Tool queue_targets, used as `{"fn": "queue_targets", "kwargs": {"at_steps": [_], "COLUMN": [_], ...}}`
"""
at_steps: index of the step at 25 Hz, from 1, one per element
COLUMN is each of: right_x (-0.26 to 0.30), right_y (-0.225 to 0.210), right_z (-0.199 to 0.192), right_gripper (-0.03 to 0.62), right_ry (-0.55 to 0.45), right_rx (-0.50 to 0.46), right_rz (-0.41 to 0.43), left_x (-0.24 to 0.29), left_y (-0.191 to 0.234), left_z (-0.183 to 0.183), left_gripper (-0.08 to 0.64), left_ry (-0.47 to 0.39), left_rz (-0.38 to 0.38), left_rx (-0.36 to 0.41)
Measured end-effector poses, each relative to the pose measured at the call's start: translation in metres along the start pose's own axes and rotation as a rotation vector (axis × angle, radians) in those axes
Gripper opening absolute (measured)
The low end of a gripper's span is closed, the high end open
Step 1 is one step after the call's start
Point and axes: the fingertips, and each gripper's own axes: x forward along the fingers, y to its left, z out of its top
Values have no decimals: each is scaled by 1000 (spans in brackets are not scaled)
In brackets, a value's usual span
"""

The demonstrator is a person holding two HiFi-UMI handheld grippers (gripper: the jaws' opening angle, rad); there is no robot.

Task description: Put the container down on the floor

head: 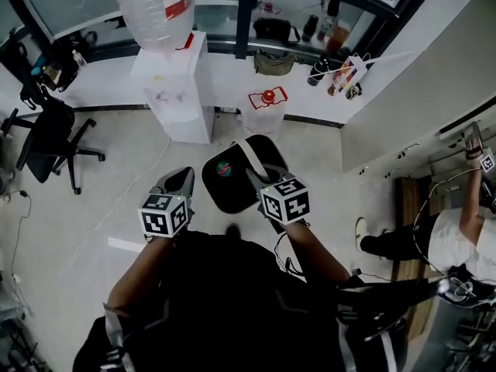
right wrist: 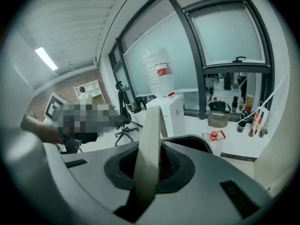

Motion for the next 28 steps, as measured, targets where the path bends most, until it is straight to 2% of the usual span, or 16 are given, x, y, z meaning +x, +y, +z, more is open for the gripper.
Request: {"fn": "queue_targets", "kwargs": {"at_steps": [4, 8, 17, 28], "right_x": [13, 30, 78, 150], "right_y": [-10, -23, -40, -75], "right_z": [7, 14, 41, 67], "right_gripper": [37, 37, 37, 37], "right_ry": [7, 11, 35, 75], "right_rx": [-15, -3, -6, -5], "right_rz": [11, 1, -28, -52], "left_x": [6, 23, 71, 126], "left_y": [7, 21, 63, 124], "left_z": [4, 8, 36, 59], "left_gripper": [5, 5, 5, 5], "left_ry": [-2, 5, 2, 55], "left_rz": [-1, 3, -41, -60], "left_rx": [-40, -26, -24, -18]}}
